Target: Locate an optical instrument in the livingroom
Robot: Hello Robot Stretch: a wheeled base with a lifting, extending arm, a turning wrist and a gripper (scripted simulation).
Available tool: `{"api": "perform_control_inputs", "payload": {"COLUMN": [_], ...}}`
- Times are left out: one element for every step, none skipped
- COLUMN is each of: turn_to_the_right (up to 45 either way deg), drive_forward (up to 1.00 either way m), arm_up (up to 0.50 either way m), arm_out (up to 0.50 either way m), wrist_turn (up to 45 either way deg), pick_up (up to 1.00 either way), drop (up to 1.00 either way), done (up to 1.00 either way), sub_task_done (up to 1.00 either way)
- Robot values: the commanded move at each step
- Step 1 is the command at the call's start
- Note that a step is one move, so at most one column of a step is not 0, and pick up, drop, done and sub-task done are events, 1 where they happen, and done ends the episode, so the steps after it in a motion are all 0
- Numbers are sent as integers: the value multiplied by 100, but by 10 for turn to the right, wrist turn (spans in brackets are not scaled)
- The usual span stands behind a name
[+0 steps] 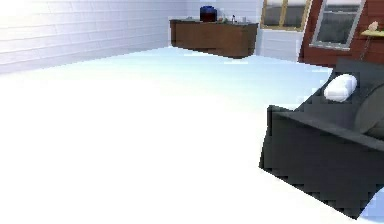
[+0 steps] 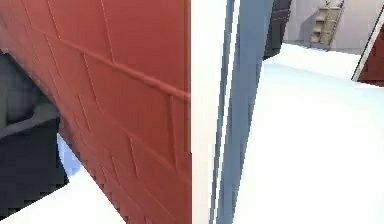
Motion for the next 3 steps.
{"api": "perform_control_inputs", "payload": {"turn_to_the_right": [0, 0, 420], "drive_forward": [100, 80, 0], "arm_up": [0, 0, 0], "arm_out": [0, 0, 0], "wrist_turn": [0, 0, 0], "pick_up": [0, 0, 0], "drop": [0, 0, 0], "done": [0, 0, 0], "sub_task_done": [0, 0, 0]}}
